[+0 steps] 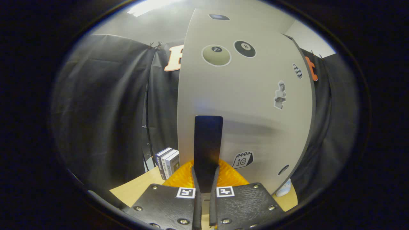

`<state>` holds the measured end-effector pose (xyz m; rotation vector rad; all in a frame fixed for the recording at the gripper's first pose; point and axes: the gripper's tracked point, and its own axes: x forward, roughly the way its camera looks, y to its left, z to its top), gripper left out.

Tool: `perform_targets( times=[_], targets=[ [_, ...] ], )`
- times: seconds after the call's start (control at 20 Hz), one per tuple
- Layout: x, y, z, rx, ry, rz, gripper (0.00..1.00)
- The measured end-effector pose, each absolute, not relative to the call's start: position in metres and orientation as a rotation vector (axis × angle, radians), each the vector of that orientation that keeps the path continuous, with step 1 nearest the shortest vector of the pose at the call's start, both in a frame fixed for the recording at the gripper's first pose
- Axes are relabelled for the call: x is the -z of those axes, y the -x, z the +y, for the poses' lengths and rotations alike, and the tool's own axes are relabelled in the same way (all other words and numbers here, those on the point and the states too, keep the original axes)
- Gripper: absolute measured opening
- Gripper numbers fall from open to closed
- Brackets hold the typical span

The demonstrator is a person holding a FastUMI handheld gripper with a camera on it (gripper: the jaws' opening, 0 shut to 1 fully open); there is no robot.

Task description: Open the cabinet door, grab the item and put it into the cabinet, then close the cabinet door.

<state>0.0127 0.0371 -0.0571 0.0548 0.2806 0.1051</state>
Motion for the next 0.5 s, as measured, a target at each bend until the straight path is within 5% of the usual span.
perform_targets(
  times=[0.5],
  targets=[
    [0.054,0.027,0.010,-0.055,-0.091,0.309,0.10]
  ],
)
